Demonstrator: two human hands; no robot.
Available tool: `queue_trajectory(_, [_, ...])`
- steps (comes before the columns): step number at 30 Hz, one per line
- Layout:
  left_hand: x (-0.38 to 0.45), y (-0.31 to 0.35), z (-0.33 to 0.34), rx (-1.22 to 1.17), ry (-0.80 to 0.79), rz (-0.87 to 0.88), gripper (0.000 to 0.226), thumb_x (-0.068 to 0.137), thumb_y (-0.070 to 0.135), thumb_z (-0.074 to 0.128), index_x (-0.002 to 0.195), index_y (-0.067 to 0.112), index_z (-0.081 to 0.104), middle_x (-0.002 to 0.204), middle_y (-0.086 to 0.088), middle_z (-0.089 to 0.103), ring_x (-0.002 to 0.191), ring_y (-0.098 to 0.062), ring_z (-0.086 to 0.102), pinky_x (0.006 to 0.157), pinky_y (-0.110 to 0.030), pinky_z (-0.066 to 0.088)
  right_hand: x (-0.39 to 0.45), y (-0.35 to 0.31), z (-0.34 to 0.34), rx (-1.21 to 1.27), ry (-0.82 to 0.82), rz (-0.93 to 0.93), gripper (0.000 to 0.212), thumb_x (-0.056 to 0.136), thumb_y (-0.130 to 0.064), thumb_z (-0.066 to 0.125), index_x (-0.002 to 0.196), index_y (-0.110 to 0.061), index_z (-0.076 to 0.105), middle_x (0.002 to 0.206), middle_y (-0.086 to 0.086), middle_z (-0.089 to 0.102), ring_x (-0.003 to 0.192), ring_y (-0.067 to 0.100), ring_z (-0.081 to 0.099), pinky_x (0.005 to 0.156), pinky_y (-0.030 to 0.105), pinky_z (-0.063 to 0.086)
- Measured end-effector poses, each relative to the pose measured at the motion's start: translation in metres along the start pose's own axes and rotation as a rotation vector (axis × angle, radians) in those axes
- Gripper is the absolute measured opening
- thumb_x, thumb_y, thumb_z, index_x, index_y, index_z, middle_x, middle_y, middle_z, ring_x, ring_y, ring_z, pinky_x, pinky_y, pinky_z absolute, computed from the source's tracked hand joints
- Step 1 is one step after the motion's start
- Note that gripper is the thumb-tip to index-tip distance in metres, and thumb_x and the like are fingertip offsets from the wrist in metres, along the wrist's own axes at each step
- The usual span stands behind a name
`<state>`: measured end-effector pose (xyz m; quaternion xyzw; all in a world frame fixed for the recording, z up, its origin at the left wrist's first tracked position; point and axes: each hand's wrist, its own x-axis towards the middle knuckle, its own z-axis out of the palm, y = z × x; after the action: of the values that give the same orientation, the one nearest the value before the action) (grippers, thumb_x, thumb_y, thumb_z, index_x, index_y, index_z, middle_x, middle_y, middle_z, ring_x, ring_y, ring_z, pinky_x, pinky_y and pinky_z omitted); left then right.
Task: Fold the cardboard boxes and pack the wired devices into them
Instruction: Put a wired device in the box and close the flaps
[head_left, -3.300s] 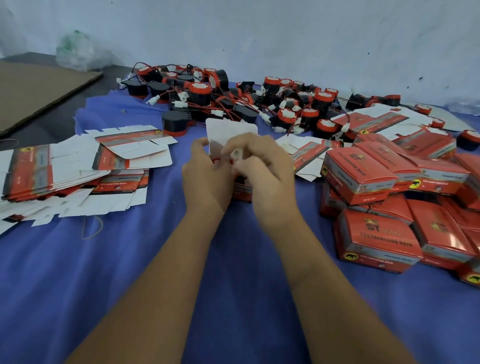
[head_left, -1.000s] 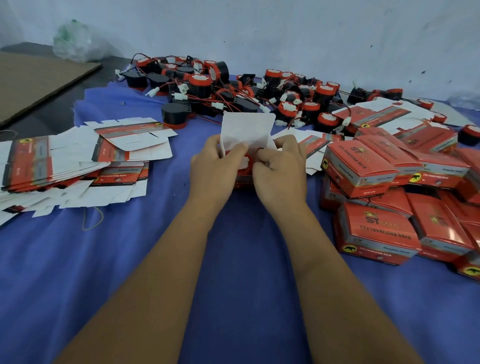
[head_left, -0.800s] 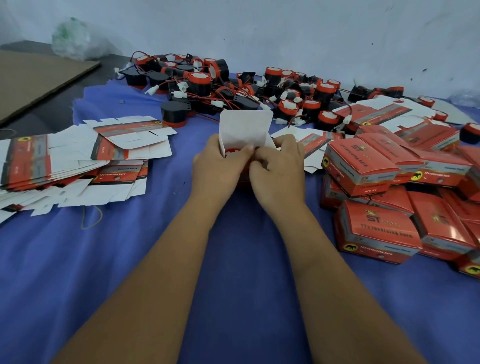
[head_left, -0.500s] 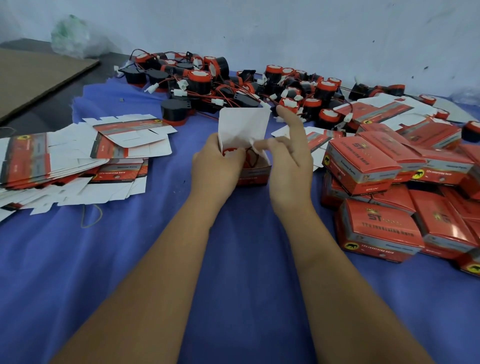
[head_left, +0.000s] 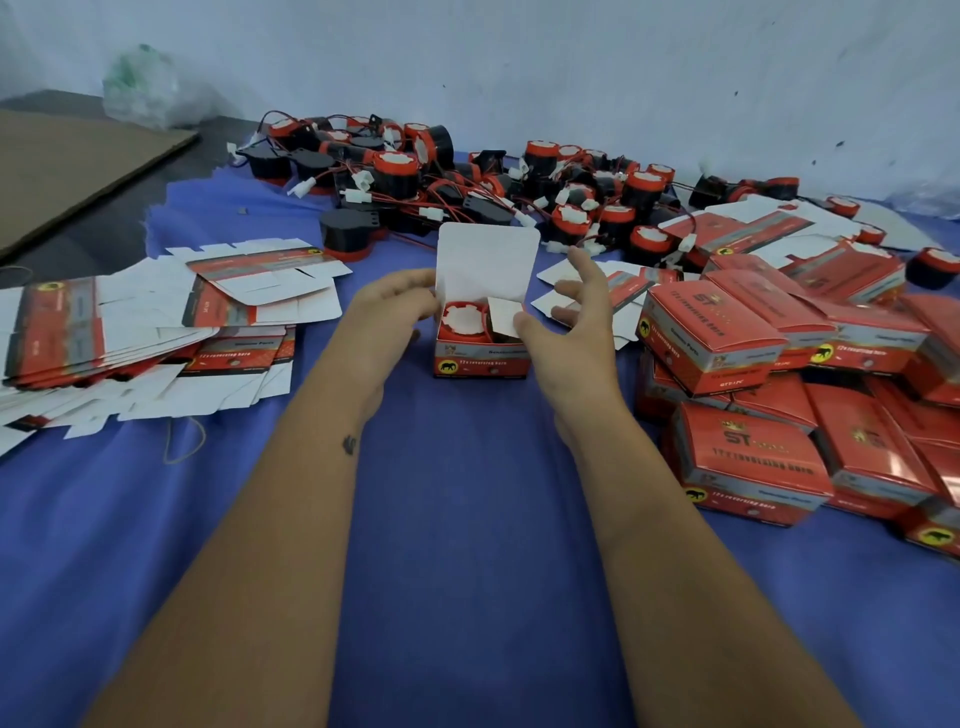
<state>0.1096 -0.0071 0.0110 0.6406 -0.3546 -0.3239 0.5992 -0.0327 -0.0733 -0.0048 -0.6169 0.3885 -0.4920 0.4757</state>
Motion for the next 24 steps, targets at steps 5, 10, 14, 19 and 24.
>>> queue_trajectory(5, [0.003, -0.009, 0.002, -0.003, -0.055, 0.099, 0.029, 0.096, 0.003, 0.055, 0.109, 0.028, 0.060, 0.097, 0.008, 0.068, 0.071, 0.011, 0.063, 0.060, -0.005, 0.045, 0.001, 0.000, 0.000, 0.021, -0.074, -0.049, 0.052, 0.089, 0.004, 0.052, 0.127, -0.031, 0.052, 0.126, -0.013, 0.052, 0.107, 0.003, 0.047, 0.086, 0.017, 0.048])
queue_trajectory(10, [0.003, -0.014, 0.006, 0.046, 0.027, 0.189, 0.028, 0.090, -0.002, 0.062, 0.091, 0.026, 0.062, 0.089, 0.010, 0.066, 0.072, 0.005, 0.062, 0.061, -0.011, 0.051, 0.003, 0.000, 0.001, 0.013, -0.063, -0.013, 0.037, 0.089, 0.006, 0.050, 0.085, -0.028, 0.064, 0.111, 0.003, 0.063, 0.095, 0.013, 0.056, 0.074, 0.027, 0.052])
queue_trajectory(14, [0.000, -0.015, 0.006, 0.071, 0.113, 0.219, 0.035, 0.089, -0.004, 0.057, 0.075, 0.028, 0.065, 0.084, 0.010, 0.067, 0.069, 0.009, 0.063, 0.058, -0.014, 0.053, 0.005, 0.000, 0.001, 0.136, -0.033, 0.113, 0.050, 0.084, 0.017, 0.036, 0.066, -0.015, 0.070, 0.079, -0.009, 0.066, 0.072, -0.001, 0.064, 0.057, 0.012, 0.048])
queue_trajectory(19, [0.006, -0.006, -0.003, -0.163, 0.133, -0.013, 0.028, 0.089, 0.011, 0.059, 0.073, 0.025, 0.076, 0.117, -0.007, 0.070, 0.106, -0.022, 0.066, 0.094, -0.040, 0.055, 0.006, 0.000, -0.002, 0.132, -0.033, 0.155, 0.053, 0.086, 0.015, 0.040, 0.058, -0.019, 0.071, 0.061, -0.018, 0.068, 0.064, -0.011, 0.061, 0.053, 0.006, 0.045])
queue_trajectory(24, [-0.001, -0.014, -0.007, 0.132, -0.137, 0.188, 0.021, 0.093, 0.016, 0.065, 0.099, 0.033, 0.076, 0.126, 0.017, 0.064, 0.114, 0.000, 0.058, 0.080, -0.010, 0.050, 0.008, -0.001, -0.004, 0.157, -0.059, 0.180, 0.047, 0.086, 0.014, 0.045, 0.060, -0.016, 0.071, 0.066, -0.019, 0.069, 0.078, 0.004, 0.061, 0.055, 0.007, 0.046])
